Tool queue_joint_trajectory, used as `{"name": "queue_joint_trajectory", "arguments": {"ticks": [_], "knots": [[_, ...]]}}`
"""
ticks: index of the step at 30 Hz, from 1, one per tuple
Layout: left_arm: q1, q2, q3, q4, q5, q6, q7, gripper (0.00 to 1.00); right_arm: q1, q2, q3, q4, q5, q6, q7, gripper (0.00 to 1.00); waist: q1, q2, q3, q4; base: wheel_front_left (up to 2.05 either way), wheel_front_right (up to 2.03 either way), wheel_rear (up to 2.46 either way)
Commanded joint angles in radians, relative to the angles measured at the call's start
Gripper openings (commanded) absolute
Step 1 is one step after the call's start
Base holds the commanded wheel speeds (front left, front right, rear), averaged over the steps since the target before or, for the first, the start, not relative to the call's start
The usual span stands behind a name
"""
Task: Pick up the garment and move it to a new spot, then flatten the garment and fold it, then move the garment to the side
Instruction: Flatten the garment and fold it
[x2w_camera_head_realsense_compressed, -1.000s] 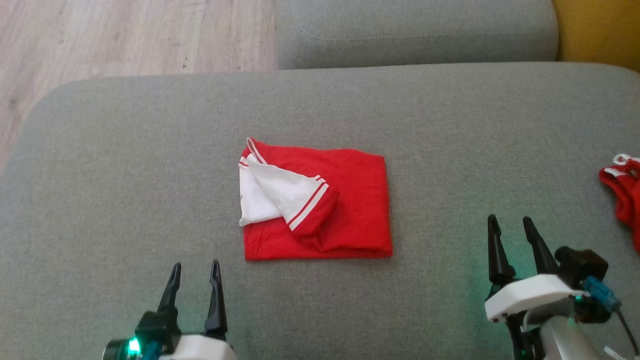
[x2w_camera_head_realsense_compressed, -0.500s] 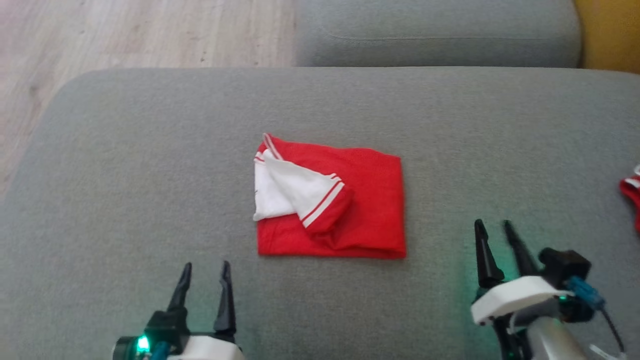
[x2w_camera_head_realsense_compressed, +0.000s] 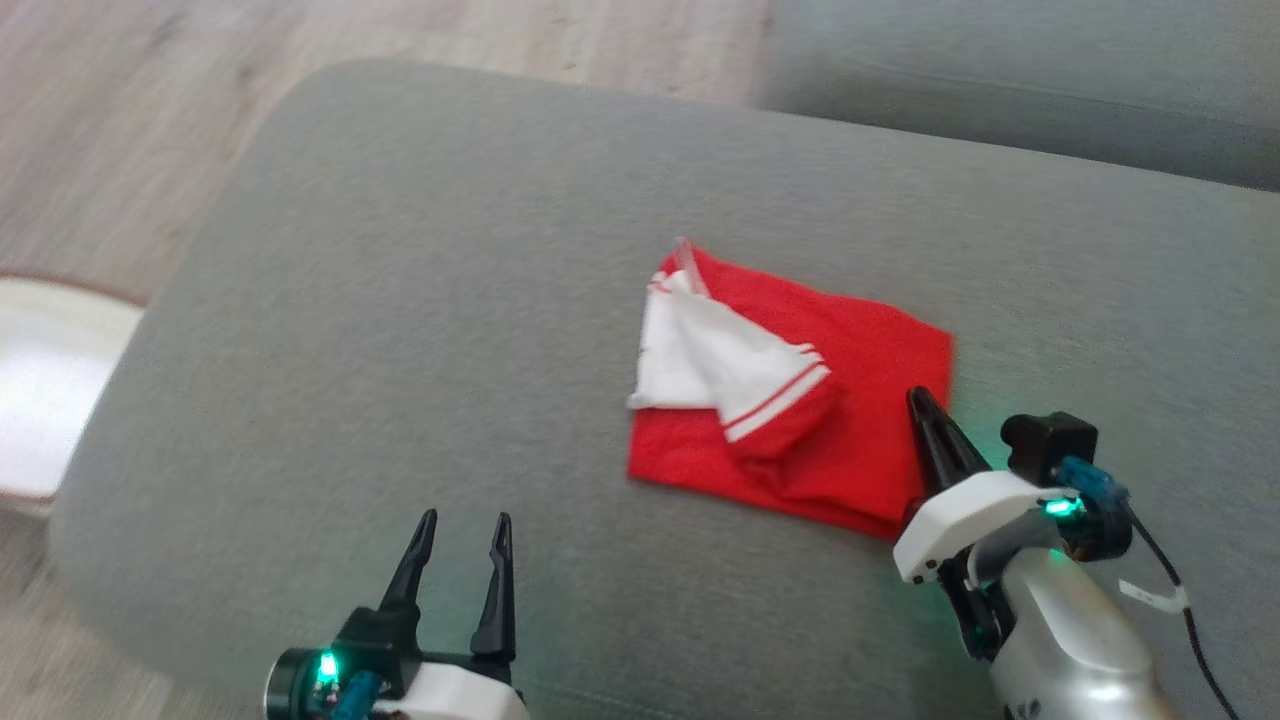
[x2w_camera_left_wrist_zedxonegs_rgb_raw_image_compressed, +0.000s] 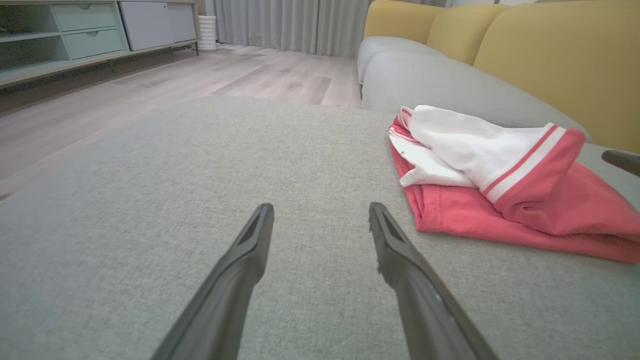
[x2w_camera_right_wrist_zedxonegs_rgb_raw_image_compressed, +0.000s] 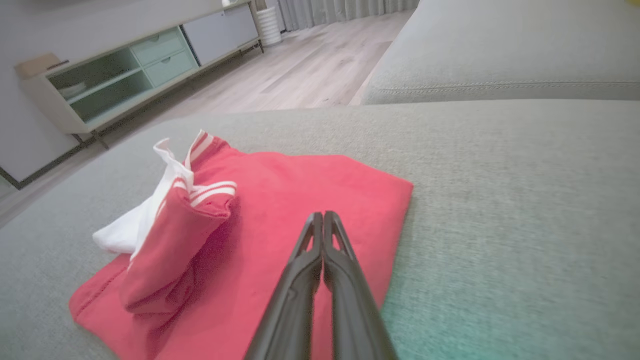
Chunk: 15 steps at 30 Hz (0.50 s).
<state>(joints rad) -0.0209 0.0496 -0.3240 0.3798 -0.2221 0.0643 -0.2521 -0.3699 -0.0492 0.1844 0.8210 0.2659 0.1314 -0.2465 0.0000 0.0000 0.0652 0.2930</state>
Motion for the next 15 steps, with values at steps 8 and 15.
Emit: {"name": "queue_joint_trajectory", "arguments": {"ticks": [8,15], "knots": [[-0.044,0.001,0.007,-0.038,-0.037,0.008,-0.010,1.00,-0.134,-0.001,0.099,0.106,-0.010,-0.001,-0.007,0.00,0.0000,0.0000,0.062,0.135,0.00,0.00,0.00],[-0.048,0.001,0.007,-0.043,-0.048,0.016,-0.010,1.00,-0.128,-0.001,0.389,0.026,0.094,-0.001,-0.010,0.00,0.0000,0.0000,0.073,0.137,0.00,0.00,0.00]]}}
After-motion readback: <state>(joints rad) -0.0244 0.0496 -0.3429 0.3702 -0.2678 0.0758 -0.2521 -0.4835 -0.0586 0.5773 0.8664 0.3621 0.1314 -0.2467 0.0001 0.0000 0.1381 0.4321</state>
